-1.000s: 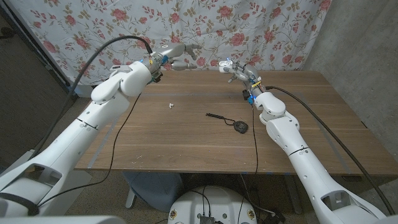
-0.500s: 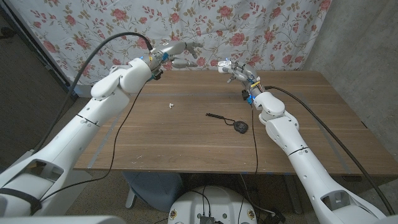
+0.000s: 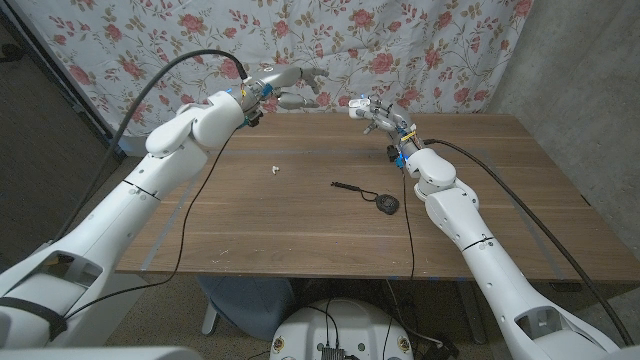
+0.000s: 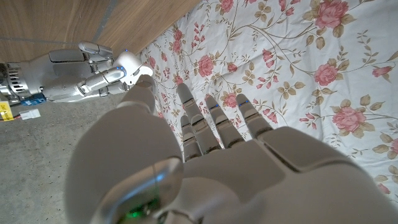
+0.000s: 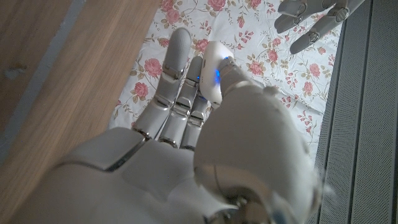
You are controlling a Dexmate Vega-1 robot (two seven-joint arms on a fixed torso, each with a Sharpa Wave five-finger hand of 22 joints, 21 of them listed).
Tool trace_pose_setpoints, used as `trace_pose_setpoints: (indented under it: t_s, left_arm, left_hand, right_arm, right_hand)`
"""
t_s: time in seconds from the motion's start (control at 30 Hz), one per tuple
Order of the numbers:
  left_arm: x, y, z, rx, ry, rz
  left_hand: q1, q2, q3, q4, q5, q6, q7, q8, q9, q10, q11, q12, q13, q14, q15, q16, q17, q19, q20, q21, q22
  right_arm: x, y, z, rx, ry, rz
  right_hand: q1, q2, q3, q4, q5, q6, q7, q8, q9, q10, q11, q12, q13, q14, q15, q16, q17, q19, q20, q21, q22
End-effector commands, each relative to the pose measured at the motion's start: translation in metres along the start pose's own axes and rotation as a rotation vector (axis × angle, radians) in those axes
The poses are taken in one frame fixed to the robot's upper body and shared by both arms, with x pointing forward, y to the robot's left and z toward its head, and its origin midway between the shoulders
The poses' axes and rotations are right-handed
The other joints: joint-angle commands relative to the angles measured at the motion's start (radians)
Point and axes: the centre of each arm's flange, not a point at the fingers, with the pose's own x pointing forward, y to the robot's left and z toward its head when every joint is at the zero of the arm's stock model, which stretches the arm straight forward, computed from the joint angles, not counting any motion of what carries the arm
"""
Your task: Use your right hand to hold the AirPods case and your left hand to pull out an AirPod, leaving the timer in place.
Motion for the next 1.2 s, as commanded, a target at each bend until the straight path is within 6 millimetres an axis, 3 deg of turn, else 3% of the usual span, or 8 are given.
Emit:
trace_pose_setpoints:
  t_s: [0.03,0.57,0.73,0.87,1.2]
  left_arm:
    - [0.006,0.000,0.004,0.028,-0.007,-0.009]
    - [0.019,0.005,0.015,0.076,-0.036,-0.052]
    - [0.024,0.007,0.017,0.054,-0.046,-0.032]
    - [0.029,0.007,0.019,0.055,-0.062,-0.040]
    - [0.035,0.007,0.025,0.049,-0.101,-0.031]
  left_hand:
    - [0.004,0.005,-0.003,0.001,0.000,0.005,0.000,0.004,-0.001,0.011,0.002,-0.005,0.001,-0.006,-0.003,0.007,0.002,0.004,0.000,-0.003,0.004]
    - [0.000,0.012,-0.007,0.002,0.001,-0.008,-0.001,0.000,-0.001,-0.008,0.004,-0.030,-0.007,-0.028,0.009,0.004,-0.002,-0.007,0.009,-0.007,0.004]
    - [0.001,0.018,-0.004,0.002,0.003,-0.004,0.018,0.002,-0.001,-0.003,0.003,-0.035,-0.011,-0.027,0.009,0.005,-0.004,-0.008,0.011,-0.007,0.004]
    - [-0.032,0.020,-0.013,0.019,0.001,-0.002,0.014,0.002,-0.003,0.004,0.005,-0.044,-0.017,-0.027,0.009,0.007,-0.004,-0.008,0.008,-0.007,0.004]
    - [-0.052,0.005,-0.021,0.021,-0.002,0.002,0.009,0.003,-0.004,0.013,0.005,-0.050,-0.019,-0.024,0.009,0.007,-0.009,-0.012,0.009,-0.008,0.004]
  right_arm:
    - [0.001,0.004,0.000,0.001,0.004,0.012]
    - [0.000,0.007,-0.001,-0.020,0.003,0.020]
    - [0.000,0.005,-0.001,-0.012,0.003,0.016]
    - [0.001,0.003,-0.001,-0.015,-0.004,0.021]
    - [0.002,0.002,-0.002,-0.006,-0.002,0.026]
  right_hand:
    - [0.002,0.005,0.008,0.003,0.006,0.008,0.001,-0.006,0.002,0.125,-0.118,0.004,0.011,0.061,-0.177,-0.001,0.006,-0.256,-0.108,0.008,0.002]
    - [0.002,0.005,0.008,0.004,0.007,0.008,0.004,-0.006,0.002,0.127,-0.121,0.003,0.010,0.060,-0.178,-0.001,0.007,-0.260,-0.108,0.011,0.003]
    - [0.002,0.006,0.008,0.004,0.007,0.009,0.002,-0.006,0.002,0.127,-0.121,0.003,0.010,0.060,-0.177,-0.002,0.007,-0.261,-0.108,0.012,0.002]
    - [0.002,0.005,0.008,0.003,0.007,0.010,0.003,-0.005,0.002,0.125,-0.123,0.003,0.012,0.059,-0.178,-0.002,0.008,-0.262,-0.108,0.013,0.003]
    - [0.002,0.004,0.007,0.003,0.008,0.008,0.003,-0.006,0.002,0.125,-0.120,0.002,0.012,0.060,-0.178,-0.001,0.009,-0.263,-0.109,0.016,0.003]
